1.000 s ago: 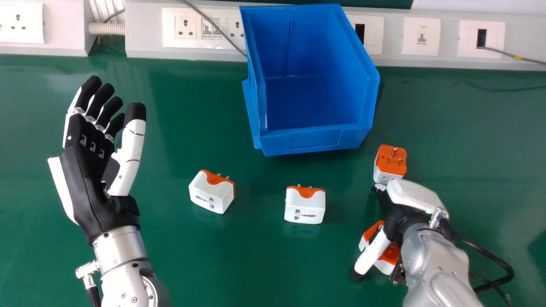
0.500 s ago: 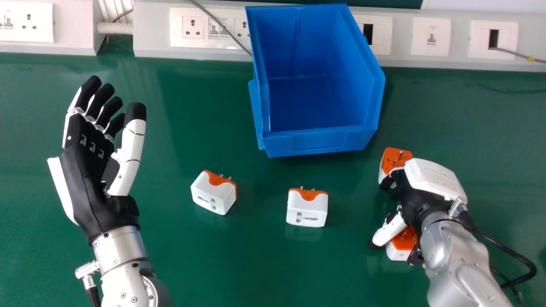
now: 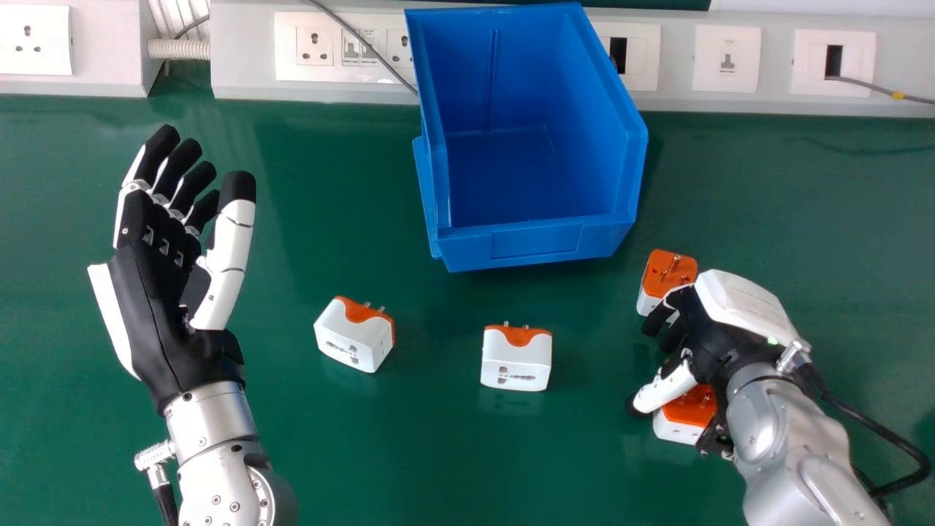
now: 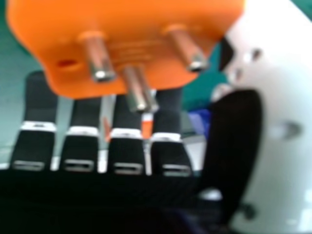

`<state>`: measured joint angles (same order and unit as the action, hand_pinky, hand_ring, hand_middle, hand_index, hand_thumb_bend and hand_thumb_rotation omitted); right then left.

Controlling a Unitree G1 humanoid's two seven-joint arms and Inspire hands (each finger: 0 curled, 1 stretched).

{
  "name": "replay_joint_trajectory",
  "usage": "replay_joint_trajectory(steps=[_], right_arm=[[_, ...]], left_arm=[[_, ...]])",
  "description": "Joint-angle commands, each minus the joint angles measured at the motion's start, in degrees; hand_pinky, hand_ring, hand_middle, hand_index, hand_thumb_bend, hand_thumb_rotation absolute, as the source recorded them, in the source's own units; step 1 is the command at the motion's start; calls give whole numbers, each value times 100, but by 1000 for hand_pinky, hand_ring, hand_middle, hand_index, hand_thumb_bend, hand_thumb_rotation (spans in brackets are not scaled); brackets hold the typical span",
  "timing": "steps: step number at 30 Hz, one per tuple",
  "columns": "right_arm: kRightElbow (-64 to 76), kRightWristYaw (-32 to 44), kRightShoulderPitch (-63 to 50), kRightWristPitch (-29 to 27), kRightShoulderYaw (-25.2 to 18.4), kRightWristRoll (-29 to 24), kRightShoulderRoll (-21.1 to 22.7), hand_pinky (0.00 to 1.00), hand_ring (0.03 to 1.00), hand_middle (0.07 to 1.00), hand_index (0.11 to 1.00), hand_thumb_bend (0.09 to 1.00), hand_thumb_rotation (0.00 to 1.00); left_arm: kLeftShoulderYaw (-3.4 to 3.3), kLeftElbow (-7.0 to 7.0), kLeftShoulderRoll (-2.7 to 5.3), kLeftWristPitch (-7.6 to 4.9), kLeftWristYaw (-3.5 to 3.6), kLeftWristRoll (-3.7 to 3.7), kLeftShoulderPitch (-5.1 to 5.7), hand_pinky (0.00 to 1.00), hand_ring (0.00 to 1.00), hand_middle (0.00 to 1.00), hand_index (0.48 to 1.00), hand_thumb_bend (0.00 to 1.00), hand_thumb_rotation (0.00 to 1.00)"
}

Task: Pick all objects and put in blue box

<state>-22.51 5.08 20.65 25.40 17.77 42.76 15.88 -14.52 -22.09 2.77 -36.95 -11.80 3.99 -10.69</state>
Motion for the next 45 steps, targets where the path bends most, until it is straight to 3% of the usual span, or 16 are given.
replay_joint_trajectory(steps=[1, 10, 19, 25, 29, 40, 45], right_arm=[[-205, 483, -573, 104, 177, -389, -169, 425, 519, 580, 607, 583, 20], [58, 486, -683, -9, 138, -489, -103, 401, 495, 554, 573, 553, 12], [604, 422, -911, -64, 172, -529, 26, 389, 478, 538, 546, 534, 8], [1428, 457, -1166, 57, 161, -448, 118, 386, 474, 531, 535, 528, 6], [2361, 418, -1490, 46, 30, -457, 169, 383, 465, 524, 532, 522, 5], [4416, -138, -2422, -590, -378, -454, 163, 376, 456, 503, 524, 512, 2], [4885, -473, -2702, -991, -530, -453, 69, 368, 453, 499, 526, 509, 1]], left_arm=[[43, 44, -30, -158, 2, -68, -106, 765, 790, 809, 801, 691, 391], [45, 58, -9, -145, -23, -83, -101, 761, 791, 810, 803, 690, 391], [51, 85, -14, -156, -2, -68, -58, 761, 790, 809, 804, 689, 390], [46, 133, -19, -148, 21, -51, -11, 761, 791, 809, 805, 690, 391], [41, 178, -11, -99, -8, -69, 10, 761, 792, 809, 806, 690, 391], [54, 288, 8, 13, -7, -50, 85, 762, 793, 808, 807, 690, 391], [63, 292, 1, 3, 39, -2, 98, 765, 792, 807, 806, 689, 390]])
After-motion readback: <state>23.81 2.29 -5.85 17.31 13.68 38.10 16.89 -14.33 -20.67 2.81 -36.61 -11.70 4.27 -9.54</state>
